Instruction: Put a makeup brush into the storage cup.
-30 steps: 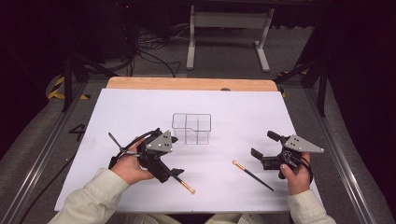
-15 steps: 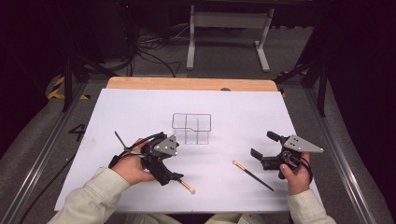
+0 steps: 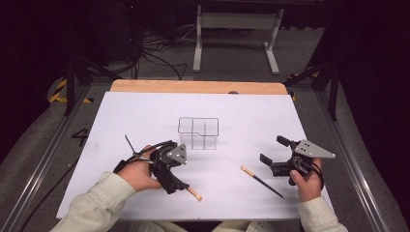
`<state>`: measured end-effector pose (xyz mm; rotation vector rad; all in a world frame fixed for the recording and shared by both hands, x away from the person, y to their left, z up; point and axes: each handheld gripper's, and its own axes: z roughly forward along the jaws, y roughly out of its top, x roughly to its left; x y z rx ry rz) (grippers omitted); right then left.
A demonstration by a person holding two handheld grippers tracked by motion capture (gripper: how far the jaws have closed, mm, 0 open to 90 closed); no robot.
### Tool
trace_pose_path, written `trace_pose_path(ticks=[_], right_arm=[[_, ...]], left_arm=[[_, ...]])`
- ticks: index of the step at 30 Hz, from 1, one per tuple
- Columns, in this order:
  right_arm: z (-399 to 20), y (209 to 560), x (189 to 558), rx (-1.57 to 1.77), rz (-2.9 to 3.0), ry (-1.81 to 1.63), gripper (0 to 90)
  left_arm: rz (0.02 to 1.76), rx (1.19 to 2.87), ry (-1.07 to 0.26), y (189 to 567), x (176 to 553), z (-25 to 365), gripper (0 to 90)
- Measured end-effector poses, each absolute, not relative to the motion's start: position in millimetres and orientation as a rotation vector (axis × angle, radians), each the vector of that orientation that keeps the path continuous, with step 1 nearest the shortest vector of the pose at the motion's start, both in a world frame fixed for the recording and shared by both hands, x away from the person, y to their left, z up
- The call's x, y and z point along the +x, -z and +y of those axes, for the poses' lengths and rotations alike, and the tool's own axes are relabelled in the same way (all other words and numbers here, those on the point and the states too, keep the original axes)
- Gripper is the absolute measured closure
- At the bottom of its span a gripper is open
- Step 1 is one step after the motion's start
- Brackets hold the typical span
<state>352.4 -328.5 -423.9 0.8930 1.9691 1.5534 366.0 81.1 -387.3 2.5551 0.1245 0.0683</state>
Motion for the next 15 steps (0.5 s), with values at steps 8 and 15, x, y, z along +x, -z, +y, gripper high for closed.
trace_pose_path(ticks=[8,15], right_arm=[[-329,424,352,0.893,1.968,-1.554,1.2],[-330,423,352,0.891,1.961,-1.555,1.1]], left_arm=[[0.111,2.571,-0.052,395,368,76,2.5],[0.121,2.582,-0.016,405,371,76,4.0]])
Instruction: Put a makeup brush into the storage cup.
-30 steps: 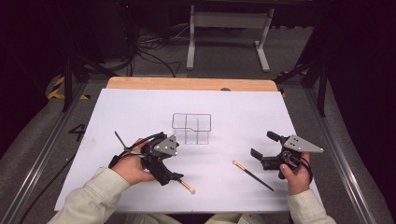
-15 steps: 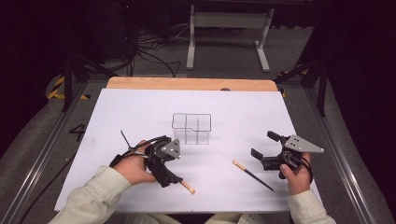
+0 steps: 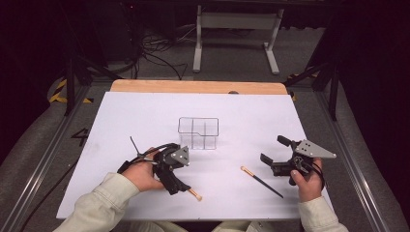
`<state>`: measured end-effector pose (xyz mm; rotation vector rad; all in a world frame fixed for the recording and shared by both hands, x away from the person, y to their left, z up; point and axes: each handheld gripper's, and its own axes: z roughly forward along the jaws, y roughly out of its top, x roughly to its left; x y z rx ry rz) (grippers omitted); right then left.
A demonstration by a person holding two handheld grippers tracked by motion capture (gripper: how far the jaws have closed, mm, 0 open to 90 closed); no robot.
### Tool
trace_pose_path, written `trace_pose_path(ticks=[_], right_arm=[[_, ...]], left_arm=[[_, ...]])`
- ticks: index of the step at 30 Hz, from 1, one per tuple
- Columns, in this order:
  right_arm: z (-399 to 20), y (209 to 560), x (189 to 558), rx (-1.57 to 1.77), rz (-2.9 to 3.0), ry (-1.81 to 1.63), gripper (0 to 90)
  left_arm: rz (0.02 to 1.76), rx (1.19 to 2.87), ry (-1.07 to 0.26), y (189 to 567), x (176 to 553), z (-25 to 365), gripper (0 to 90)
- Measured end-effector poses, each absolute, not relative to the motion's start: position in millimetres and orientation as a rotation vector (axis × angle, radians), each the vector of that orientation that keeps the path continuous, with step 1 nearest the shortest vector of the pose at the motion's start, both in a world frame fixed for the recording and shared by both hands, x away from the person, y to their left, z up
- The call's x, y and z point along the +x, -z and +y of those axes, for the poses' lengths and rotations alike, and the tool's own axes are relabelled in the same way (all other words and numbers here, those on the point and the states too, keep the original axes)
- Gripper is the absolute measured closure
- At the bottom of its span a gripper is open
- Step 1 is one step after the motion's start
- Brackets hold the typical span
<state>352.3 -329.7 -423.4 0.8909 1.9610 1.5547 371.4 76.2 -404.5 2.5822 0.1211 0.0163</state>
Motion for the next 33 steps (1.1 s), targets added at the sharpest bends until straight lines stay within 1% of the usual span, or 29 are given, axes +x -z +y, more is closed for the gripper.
trace_pose_path(ticks=[17,27,33], right_arm=[[-330,423,352,0.895,1.962,-1.552,1.1],[-330,424,352,0.897,1.96,-1.555,1.1],[-330,424,352,0.903,1.961,-1.558,1.1]], left_arm=[[0.106,2.646,0.064,424,373,71,7.8],[0.1,2.677,0.075,429,372,71,12.4],[0.09,2.697,0.08,431,372,69,17.8]])
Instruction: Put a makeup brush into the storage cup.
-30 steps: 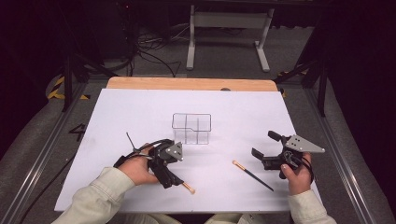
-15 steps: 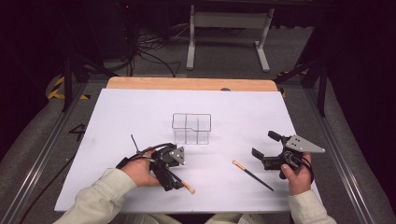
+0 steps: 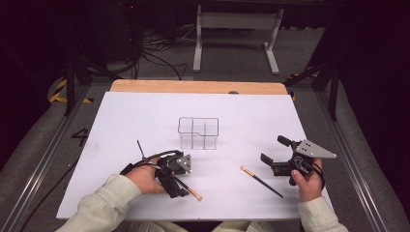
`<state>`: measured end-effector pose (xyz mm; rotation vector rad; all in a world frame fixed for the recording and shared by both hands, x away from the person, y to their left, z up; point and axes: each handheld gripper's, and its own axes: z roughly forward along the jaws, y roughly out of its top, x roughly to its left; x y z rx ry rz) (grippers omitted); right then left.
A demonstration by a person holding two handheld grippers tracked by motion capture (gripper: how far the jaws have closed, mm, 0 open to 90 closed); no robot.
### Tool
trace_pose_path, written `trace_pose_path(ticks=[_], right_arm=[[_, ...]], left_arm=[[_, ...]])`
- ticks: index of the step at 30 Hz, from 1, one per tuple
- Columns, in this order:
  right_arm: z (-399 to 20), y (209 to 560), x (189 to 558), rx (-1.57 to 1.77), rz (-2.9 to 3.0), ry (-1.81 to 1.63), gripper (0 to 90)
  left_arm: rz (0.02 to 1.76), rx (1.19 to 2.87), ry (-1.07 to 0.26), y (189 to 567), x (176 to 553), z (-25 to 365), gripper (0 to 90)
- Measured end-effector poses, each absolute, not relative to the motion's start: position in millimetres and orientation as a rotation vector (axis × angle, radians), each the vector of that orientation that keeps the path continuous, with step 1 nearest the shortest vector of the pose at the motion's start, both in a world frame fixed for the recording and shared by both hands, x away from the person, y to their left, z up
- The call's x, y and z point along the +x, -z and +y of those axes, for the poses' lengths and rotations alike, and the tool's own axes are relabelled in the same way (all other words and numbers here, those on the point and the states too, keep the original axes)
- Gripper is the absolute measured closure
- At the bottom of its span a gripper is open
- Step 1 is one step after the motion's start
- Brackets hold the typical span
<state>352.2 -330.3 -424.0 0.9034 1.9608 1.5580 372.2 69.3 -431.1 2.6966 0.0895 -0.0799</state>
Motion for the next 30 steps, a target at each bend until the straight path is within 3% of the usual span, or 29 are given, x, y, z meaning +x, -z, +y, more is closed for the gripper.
trace_pose_path(ticks=[20,30], right_arm=[[-329.7,424.3,352.8,0.897,1.968,-1.56,1.1],[-328.3,425.1,353.4,0.896,1.98,-1.562,1.1]], left_arm=[[0.03,2.777,0.073,431.8,369.7,61.3,41.5],[0.039,2.809,0.052,429.3,370.2,61.1,58.6]])
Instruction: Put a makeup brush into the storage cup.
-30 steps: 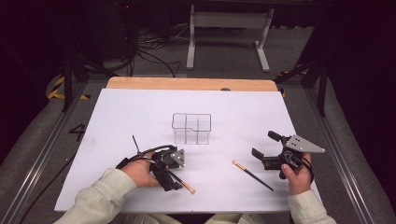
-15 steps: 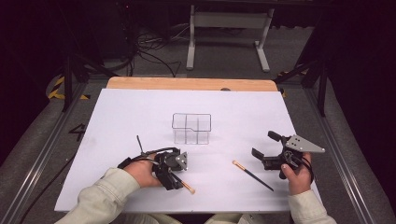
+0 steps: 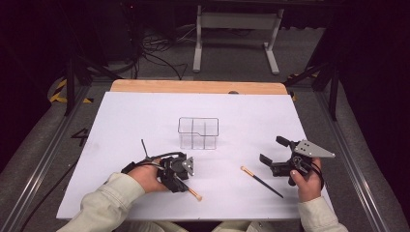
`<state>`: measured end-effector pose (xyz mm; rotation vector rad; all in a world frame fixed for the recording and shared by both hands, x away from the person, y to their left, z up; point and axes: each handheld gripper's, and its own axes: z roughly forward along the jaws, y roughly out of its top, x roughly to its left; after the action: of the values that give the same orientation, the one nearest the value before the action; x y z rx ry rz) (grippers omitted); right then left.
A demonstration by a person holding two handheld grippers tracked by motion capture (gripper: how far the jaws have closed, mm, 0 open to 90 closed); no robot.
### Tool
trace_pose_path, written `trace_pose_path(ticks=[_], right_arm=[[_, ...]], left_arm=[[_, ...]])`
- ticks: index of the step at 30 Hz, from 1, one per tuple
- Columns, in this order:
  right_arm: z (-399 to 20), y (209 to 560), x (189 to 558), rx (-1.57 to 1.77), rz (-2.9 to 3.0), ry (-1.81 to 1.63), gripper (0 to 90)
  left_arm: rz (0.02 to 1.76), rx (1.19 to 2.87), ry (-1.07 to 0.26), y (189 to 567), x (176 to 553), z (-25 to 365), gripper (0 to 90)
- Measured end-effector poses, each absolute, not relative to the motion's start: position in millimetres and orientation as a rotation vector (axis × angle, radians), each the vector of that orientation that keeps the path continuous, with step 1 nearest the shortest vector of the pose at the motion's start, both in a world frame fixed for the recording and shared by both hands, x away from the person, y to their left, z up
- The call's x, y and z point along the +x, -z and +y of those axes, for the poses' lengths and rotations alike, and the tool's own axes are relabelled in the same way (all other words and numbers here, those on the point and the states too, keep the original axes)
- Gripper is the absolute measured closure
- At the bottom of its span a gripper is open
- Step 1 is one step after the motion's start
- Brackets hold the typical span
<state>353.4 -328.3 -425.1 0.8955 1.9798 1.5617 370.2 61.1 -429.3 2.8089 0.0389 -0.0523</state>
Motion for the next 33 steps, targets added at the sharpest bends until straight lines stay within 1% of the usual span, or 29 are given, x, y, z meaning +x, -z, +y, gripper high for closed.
trace_pose_path(ticks=[3,7,12,20,25,33], right_arm=[[-329,425,353,0.9,1.978,-1.562,1.1],[-329,425,353,0.905,1.983,-1.56,1.2],[-329,426,354,0.9,1.988,-1.559,1.2],[-329,426,353,0.904,1.99,-1.557,1.2],[-329,426,354,0.904,1.988,-1.553,1.2],[-330,426,354,0.909,1.986,-1.554,1.2]], left_arm=[[0.045,2.838,0.022,428,369,58,63.7],[0.057,2.856,0.009,427,368,56,66.5],[0.061,2.868,0.015,426,367,57,81.6],[0.1,2.88,0.011,426,366,55,82.4],[0.109,2.883,0.036,424,367,56,82.4],[0.111,2.829,0.047,409,367,60,82.4]])
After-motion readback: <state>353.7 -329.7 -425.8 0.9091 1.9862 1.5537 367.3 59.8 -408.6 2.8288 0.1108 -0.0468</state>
